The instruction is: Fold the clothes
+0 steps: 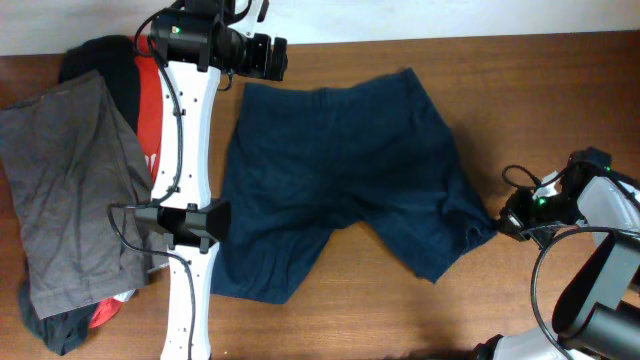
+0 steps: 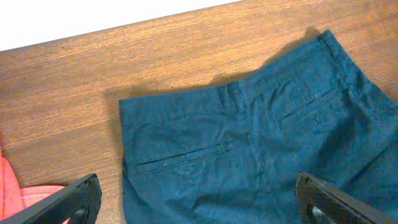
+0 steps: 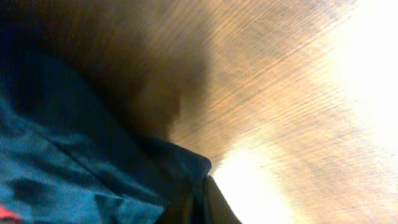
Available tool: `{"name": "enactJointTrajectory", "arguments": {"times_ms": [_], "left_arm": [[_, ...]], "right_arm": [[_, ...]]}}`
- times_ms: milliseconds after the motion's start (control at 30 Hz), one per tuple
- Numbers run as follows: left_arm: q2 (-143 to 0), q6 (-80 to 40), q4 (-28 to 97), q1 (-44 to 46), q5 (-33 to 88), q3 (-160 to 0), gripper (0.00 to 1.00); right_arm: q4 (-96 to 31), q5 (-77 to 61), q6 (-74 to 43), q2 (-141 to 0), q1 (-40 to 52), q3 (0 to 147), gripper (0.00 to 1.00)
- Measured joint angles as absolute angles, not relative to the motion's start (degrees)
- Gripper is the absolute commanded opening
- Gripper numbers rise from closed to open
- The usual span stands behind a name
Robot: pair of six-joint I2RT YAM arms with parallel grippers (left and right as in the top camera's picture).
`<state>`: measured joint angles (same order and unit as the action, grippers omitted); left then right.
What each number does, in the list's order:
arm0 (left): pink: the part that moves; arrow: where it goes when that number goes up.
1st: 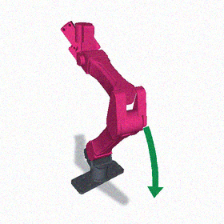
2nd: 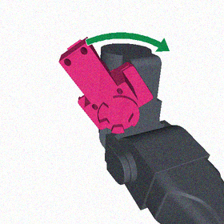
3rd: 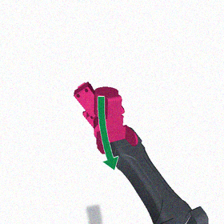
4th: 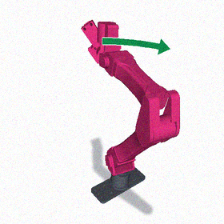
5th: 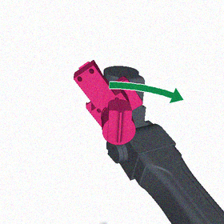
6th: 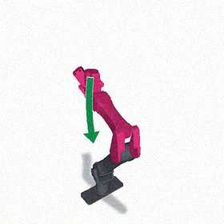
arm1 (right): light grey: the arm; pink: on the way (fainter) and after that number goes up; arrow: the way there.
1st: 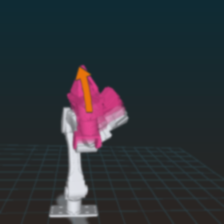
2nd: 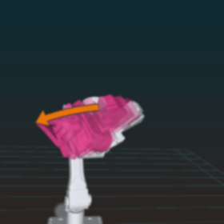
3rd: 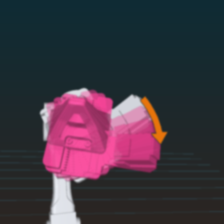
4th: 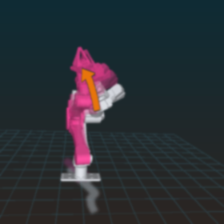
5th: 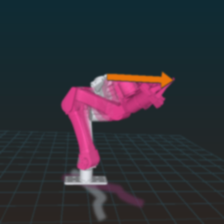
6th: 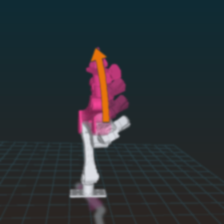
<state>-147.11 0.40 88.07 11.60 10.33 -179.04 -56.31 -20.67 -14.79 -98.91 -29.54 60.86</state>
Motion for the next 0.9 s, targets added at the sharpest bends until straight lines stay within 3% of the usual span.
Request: {"name": "enactJointTrajectory", "arguments": {"times_ms": [133,167,200,233,300,367,467,567,733,900], "left_arm": [[-147.1,0.4,88.0,11.6,10.3,-179.0,0.99],[-147.1,0.4,87.9,11.7,10.3,-179.0,0.99],[-147.1,0.4,87.6,11.7,10.3,-179.0,0.99],[-147.1,0.4,87.5,11.7,10.3,-179.0,0.99],[-147.1,0.4,87.3,11.8,10.3,-179.0,0.99],[-147.1,0.4,87.2,11.8,10.3,-179.0,0.99],[-147.1,0.4,86.9,11.8,10.3,-179.0,0.99],[-147.1,0.4,86.6,11.8,10.3,-179.0,0.99],[-147.1,0.4,86.4,11.8,10.3,-179.0,0.99],[-147.1,0.4,86.3,11.8,10.3,-179.0,0.99]], "right_arm": [[-61.6,-14.1,-15.5,-96.8,-29.5,61.2,0.32],[-64.8,-12.8,-14.7,-95.7,-29.5,62.6,0.38],[-66.4,-12.6,-14.0,-95.1,-29.5,63.8,0.59],[-68.4,-12.4,-12.0,-94.0,-29.3,66.0,0.73],[-70.2,-13.5,-8.5,-92.1,-28.5,68.6,0.78],[-70.0,-15.9,-3.6,-89.5,-26.1,70.8,0.7],[-67.6,-18.4,0.8,-88.1,-19.6,71.4,0.43],[-63.1,-19.3,2.2,-90.0,-13.0,71.0,0.04],[-56.3,-19.4,1.1,-97.0,-5.6,70.3,0.04],[-54.1,-13.0,-3.4,-105.6,-5.4,70.0,0.04]]}}
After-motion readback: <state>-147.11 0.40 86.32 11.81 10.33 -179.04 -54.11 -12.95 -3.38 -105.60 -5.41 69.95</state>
